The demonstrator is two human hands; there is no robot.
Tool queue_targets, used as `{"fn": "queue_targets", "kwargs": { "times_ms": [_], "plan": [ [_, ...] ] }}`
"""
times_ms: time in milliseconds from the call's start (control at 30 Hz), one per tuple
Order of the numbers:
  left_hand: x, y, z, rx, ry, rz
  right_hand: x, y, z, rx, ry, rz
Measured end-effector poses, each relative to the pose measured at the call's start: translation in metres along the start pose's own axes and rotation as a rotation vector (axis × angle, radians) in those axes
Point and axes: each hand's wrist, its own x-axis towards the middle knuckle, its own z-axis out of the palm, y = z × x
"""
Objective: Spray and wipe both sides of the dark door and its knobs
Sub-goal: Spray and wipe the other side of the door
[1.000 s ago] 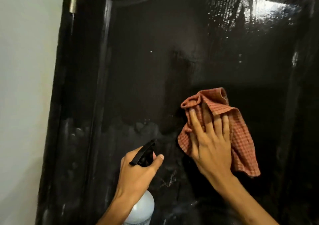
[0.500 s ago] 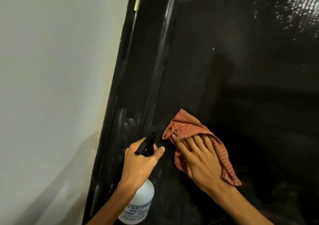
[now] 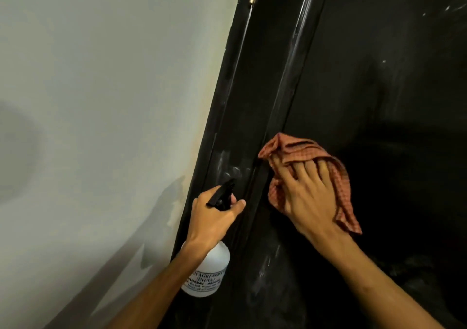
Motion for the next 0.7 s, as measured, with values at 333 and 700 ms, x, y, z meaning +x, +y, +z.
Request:
{"fn": "queue_targets", "kwargs": {
  "times_ms": [333, 700],
  "plan": [
    [0.016, -0.039, -0.032, 0.072, 0.08, -0.028, 0.037, -0.057, 0.041, 0.057, -0.018, -0.203],
    [0.023, -0.058, -0.057, 0.092, 0.145, 0.013, 0.04, -0.131, 0.092, 0.131, -0.193, -0.435]
  ]
}}
